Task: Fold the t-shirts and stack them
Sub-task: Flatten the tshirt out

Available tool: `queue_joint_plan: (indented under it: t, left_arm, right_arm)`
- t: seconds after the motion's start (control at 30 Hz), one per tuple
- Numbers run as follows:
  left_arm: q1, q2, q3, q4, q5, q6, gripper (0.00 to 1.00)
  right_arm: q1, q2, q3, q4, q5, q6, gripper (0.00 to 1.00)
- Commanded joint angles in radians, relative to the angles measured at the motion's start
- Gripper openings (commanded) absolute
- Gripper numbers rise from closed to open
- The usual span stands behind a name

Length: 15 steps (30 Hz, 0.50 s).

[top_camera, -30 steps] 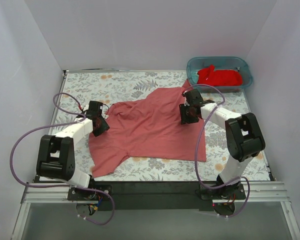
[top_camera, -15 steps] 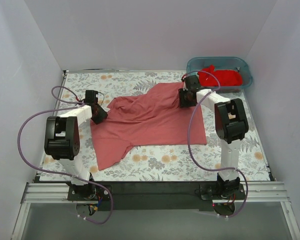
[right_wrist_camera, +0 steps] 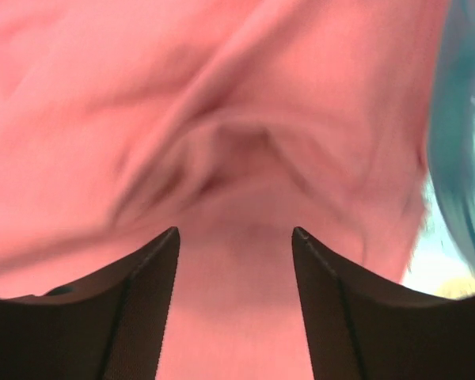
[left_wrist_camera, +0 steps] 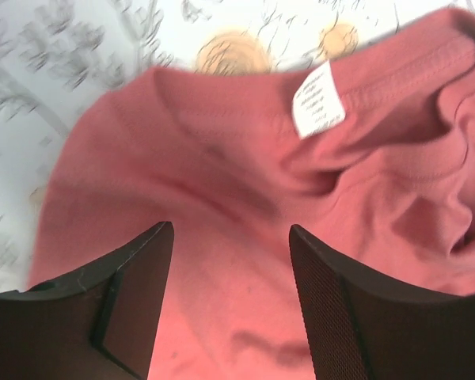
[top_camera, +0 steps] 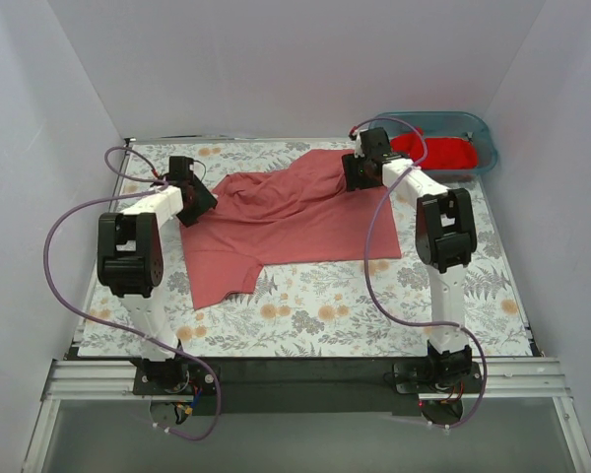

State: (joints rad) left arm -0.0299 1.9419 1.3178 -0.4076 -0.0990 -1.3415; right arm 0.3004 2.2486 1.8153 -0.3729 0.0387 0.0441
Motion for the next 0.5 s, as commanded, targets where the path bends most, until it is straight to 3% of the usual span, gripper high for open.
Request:
queue_joint_plan:
  t: [0.0, 0.27, 0.47]
  left_arm:
    - [-0.01, -0.199, -0.029, -0.085, -0.08, 0.042, 0.6]
    - [-0.033, -0.57, -0.349, -0.293, -0.154, 0.045, 0.61]
    - [-0.036, -0.65, -0.489, -0.324, -0.113, -0.004, 0.6]
  right_arm:
    - [-0.001, -0.222, -0.086, -0.047, -0.022, 0.016, 0.7]
    - [0.019, -0.533, -0.497, -0.109, -0.056, 0.105, 0.74]
    - [0.059, -0.675, -0.703, -0.109, -0.054, 0.135, 0.73]
